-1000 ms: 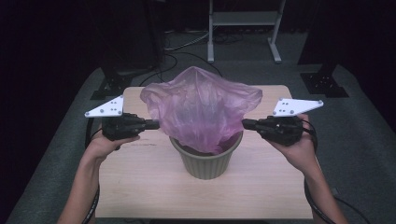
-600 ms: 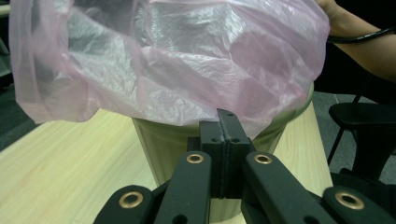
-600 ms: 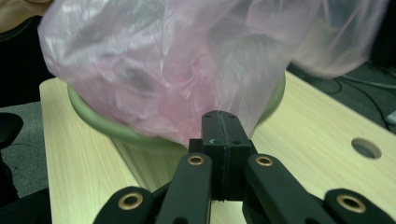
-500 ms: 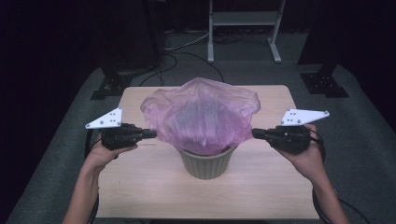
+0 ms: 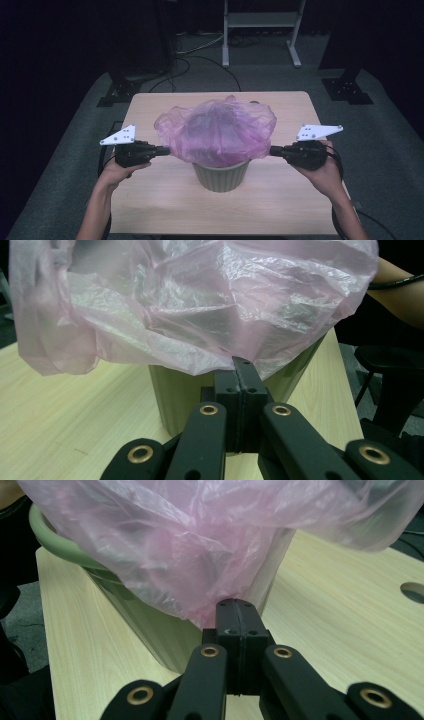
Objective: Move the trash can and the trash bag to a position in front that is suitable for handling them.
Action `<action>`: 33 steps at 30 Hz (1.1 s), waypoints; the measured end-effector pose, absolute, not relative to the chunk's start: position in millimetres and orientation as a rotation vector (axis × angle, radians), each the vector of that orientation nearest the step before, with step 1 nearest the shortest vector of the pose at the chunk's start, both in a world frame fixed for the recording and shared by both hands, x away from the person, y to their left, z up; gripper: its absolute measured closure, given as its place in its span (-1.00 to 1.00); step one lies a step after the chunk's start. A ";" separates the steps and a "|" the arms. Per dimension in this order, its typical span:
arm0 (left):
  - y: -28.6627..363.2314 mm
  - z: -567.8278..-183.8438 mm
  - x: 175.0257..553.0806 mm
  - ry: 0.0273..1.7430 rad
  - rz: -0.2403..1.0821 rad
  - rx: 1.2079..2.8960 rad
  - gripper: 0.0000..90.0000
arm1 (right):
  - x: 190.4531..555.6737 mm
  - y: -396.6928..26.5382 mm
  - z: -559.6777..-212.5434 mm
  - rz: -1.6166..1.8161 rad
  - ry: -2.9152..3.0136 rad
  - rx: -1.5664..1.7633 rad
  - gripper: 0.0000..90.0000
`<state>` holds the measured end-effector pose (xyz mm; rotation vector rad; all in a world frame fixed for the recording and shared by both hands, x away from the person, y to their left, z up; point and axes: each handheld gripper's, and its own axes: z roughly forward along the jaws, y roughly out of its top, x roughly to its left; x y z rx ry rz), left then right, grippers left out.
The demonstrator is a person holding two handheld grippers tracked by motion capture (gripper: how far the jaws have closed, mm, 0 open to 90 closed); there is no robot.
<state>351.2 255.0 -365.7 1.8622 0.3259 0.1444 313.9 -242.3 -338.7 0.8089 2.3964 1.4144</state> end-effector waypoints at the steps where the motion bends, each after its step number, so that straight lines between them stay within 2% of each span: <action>1: 254.8 -367.7 351.8 0.329 0.141 1.861 1.00 | 314.5 -242.2 -340.4 1.415 2.400 0.815 1.00; 27: 252.6 -394.1 365.9 0.414 0.101 1.882 1.00 | 332.4 -240.5 -369.6 1.428 2.437 0.894 1.00; 28: 254.2 -392.0 364.0 0.418 0.095 1.880 0.85 | 331.2 -241.9 -369.1 1.438 2.435 0.896 1.00; 29: 256.1 -389.9 362.5 0.415 0.097 1.879 0.70 | 329.2 -244.2 -367.9 1.459 2.438 0.889 0.88; 33: 265.1 -380.8 356.5 0.426 0.124 1.881 0.46 | 323.3 -254.3 -362.7 1.485 2.411 0.893 0.63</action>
